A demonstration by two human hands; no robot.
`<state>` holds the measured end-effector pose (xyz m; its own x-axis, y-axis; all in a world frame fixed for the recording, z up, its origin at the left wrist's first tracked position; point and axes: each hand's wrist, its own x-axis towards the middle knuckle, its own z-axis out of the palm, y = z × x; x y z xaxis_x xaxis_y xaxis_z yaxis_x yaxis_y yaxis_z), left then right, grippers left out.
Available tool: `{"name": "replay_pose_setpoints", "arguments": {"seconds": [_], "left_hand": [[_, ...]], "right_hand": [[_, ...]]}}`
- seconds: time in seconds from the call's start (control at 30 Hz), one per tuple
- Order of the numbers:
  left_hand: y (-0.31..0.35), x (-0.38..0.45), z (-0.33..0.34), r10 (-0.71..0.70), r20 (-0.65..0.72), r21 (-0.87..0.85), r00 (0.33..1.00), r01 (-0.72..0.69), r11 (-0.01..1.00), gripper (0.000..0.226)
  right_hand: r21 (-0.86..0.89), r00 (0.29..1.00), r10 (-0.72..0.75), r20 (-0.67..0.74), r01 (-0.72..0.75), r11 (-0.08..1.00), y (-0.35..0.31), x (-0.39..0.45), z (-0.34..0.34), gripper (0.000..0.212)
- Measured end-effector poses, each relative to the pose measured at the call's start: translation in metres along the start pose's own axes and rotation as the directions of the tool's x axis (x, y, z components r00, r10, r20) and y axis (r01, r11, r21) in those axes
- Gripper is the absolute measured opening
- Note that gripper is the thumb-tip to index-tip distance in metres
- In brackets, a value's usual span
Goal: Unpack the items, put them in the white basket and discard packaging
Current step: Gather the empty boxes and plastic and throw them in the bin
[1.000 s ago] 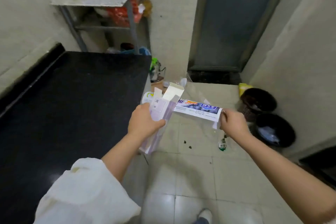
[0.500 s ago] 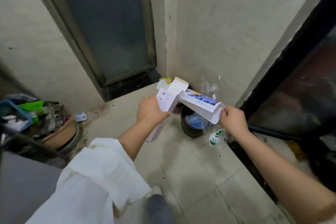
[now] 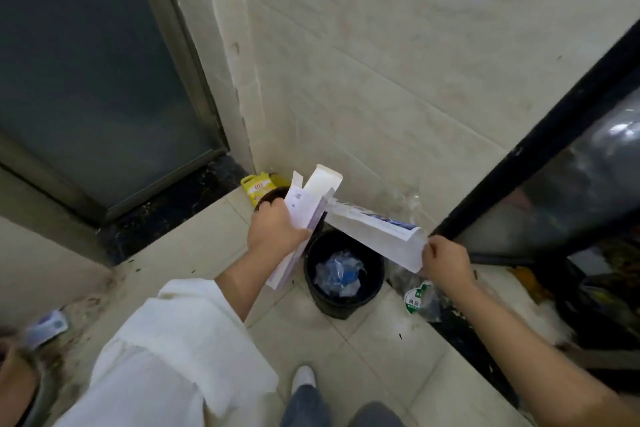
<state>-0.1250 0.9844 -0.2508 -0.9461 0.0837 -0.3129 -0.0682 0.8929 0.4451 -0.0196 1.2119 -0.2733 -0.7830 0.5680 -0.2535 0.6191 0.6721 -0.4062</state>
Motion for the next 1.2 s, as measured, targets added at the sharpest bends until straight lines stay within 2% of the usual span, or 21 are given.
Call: {"name": "replay_pose_setpoints", "arguments": {"seconds": [0.17,0.33,0.57,0.7,0.83,0.9,0.97,1.07,1.1,1.13,1.17,1.2], "left_hand": [[0.019,0.067,0.038,-0.078,0.181,-0.043,0.980,0.087,0.995,0.062],[0.019,0.121,0.086,-0.219,0.285,-0.045,0.933,0.241,0.970,0.054],[-0.004,0.179,0.169,-0.371,0.451,-0.045,0.812,0.435,0.899,0.066],[-0.023,0.203,0.225,-0.416,0.541,-0.011,0.731,0.501,0.866,0.070],[-0.046,0.232,0.282,-0.448,0.600,0.020,0.663,0.548,0.836,0.069],[-0.060,0.246,0.312,-0.450,0.623,0.044,0.639,0.546,0.837,0.068],[-0.073,0.259,0.340,-0.451,0.641,0.062,0.621,0.543,0.837,0.067],[-0.087,0.276,0.379,-0.429,0.670,0.061,0.606,0.531,0.845,0.067],[-0.090,0.281,0.389,-0.414,0.675,0.054,0.611,0.519,0.853,0.067],[-0.092,0.285,0.398,-0.400,0.677,0.044,0.618,0.508,0.860,0.067],[-0.094,0.288,0.405,-0.393,0.677,0.042,0.622,0.501,0.865,0.069],[-0.095,0.289,0.411,-0.394,0.676,0.050,0.622,0.495,0.867,0.073]], "right_hand": [[0.014,0.993,0.110,0.045,-0.111,0.994,0.011,0.063,0.021,0.024],[-0.174,0.972,0.079,0.222,-0.040,0.984,0.024,0.118,0.071,0.029],[-0.331,0.886,0.160,0.436,-0.007,0.944,0.044,0.173,0.145,0.033],[-0.378,0.860,0.177,0.479,0.019,0.926,0.052,0.192,0.189,0.029],[-0.406,0.799,0.266,0.539,-0.031,0.913,0.051,0.205,0.241,0.027],[-0.413,0.839,0.254,0.481,-0.039,0.910,0.052,0.211,0.264,0.019],[-0.391,0.916,0.123,0.382,0.040,0.919,0.057,0.215,0.284,0.006],[-0.384,0.912,0.054,0.407,0.117,0.916,0.064,0.218,0.314,0.024],[-0.343,0.875,0.071,0.479,0.112,0.933,0.070,0.216,0.324,0.019],[-0.286,0.843,0.137,0.520,0.021,0.958,0.074,0.219,0.332,0.012],[-0.286,0.781,0.231,0.580,-0.070,0.956,0.083,0.219,0.342,0.021],[-0.263,0.755,0.263,0.601,-0.124,0.957,0.091,0.219,0.348,0.029]]}}
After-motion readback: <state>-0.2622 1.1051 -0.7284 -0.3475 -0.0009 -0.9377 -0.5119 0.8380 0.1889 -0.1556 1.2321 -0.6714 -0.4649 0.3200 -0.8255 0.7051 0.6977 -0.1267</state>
